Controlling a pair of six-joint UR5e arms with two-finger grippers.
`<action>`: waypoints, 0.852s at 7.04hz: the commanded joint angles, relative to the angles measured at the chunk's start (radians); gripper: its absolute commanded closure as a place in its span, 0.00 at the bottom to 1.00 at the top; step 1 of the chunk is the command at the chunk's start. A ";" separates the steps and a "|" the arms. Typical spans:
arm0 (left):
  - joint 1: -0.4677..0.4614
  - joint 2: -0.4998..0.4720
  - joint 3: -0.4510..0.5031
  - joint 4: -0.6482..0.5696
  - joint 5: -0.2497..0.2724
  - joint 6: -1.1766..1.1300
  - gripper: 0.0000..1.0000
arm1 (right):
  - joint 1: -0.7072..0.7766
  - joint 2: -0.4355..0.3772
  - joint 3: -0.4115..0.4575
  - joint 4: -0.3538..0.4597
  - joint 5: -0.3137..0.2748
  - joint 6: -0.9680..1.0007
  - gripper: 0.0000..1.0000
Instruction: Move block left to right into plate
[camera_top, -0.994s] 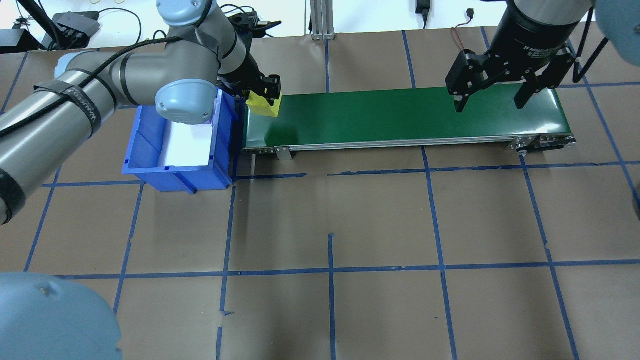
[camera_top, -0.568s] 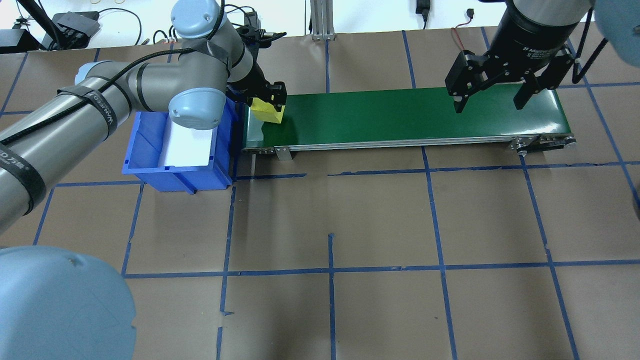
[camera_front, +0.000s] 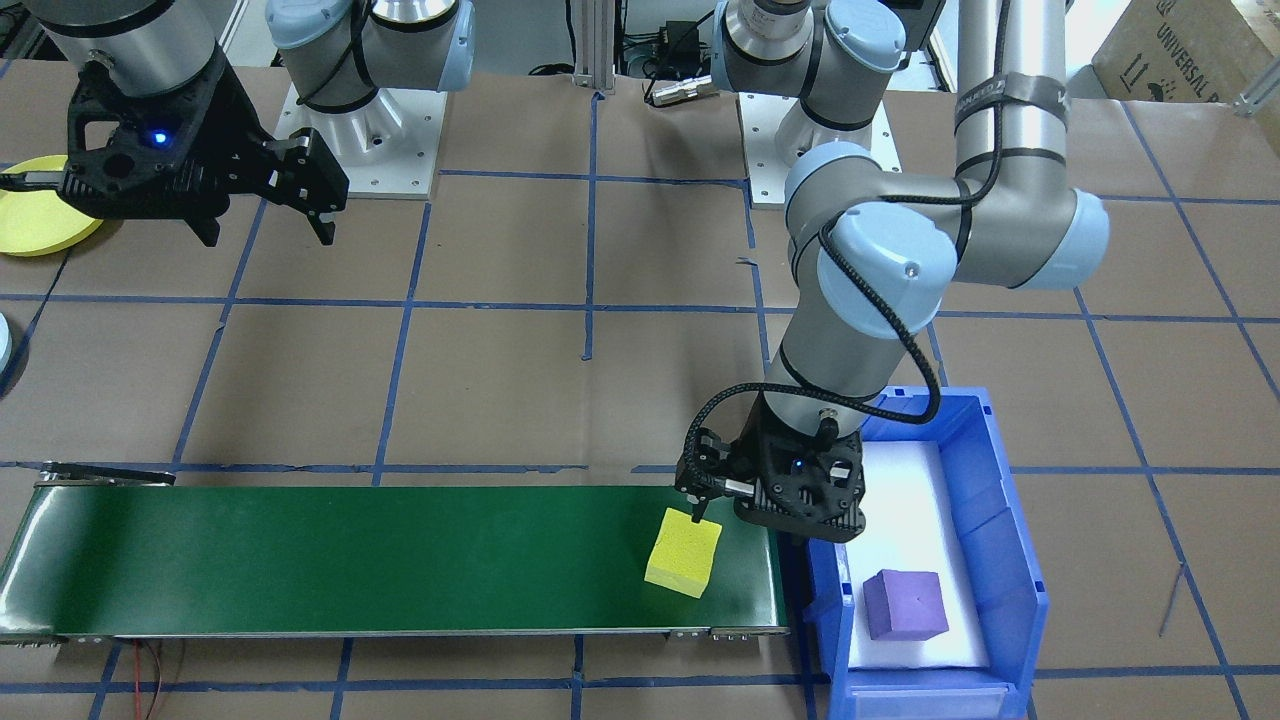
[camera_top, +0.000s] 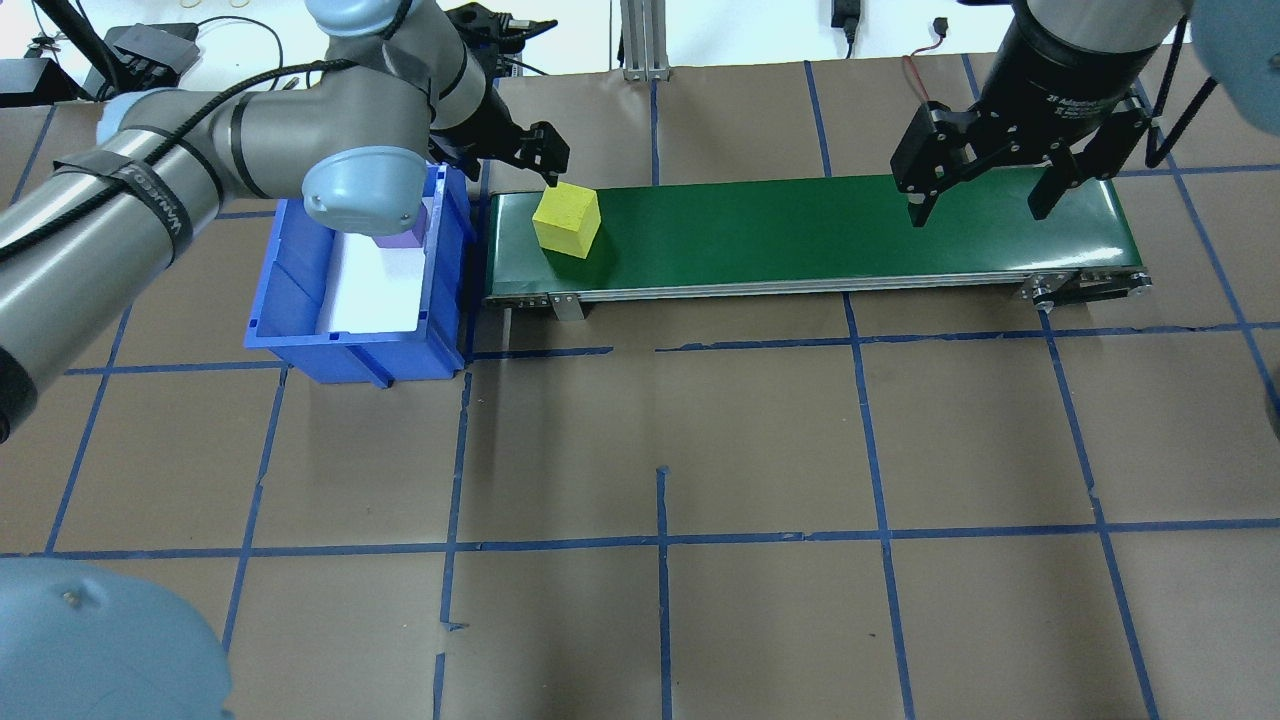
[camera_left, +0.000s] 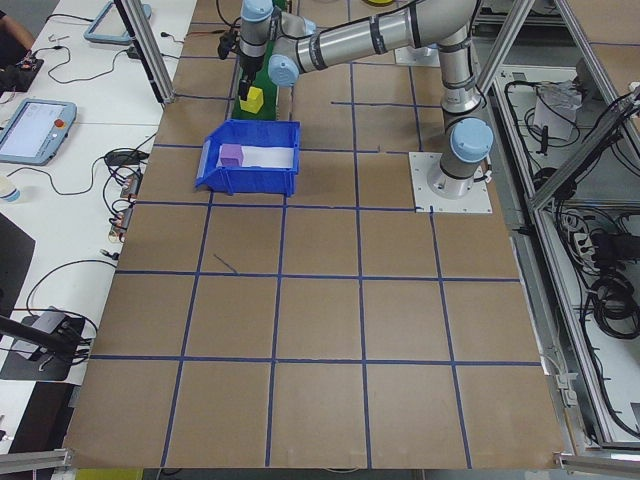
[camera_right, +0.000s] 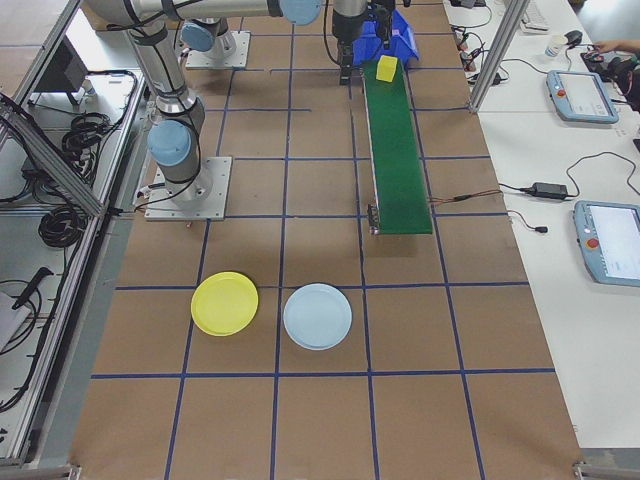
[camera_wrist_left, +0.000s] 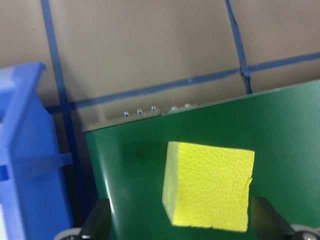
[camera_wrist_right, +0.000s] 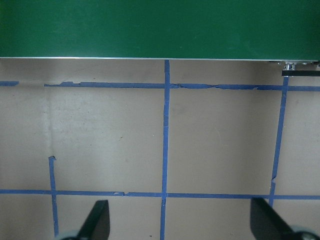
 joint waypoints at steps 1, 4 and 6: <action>0.101 0.054 0.050 -0.125 0.052 0.016 0.00 | 0.000 0.000 0.001 0.000 0.001 0.000 0.00; 0.192 0.008 0.071 -0.133 0.052 0.047 0.00 | 0.000 -0.001 0.001 0.000 0.001 0.001 0.00; 0.214 -0.074 0.069 -0.049 0.055 0.058 0.00 | 0.000 -0.001 0.002 0.000 0.001 0.000 0.00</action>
